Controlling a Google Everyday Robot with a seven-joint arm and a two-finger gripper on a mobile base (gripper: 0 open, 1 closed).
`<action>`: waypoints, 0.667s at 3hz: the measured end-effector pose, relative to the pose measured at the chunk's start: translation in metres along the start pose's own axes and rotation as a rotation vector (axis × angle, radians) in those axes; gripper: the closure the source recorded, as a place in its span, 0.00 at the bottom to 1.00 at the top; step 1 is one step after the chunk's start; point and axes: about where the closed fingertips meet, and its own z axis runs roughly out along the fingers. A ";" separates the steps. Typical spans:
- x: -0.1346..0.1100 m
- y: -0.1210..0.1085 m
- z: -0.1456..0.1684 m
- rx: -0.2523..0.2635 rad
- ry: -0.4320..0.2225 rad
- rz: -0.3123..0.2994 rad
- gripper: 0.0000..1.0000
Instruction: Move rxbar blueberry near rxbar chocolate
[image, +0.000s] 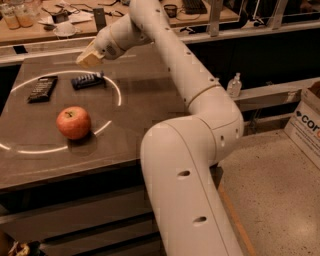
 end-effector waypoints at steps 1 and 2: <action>0.003 0.010 0.032 -0.062 0.042 0.006 0.82; 0.004 0.018 0.047 -0.108 0.034 0.014 0.50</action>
Offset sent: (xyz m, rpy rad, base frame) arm 0.0017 0.0450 -0.0247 -0.0472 0.0836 0.1147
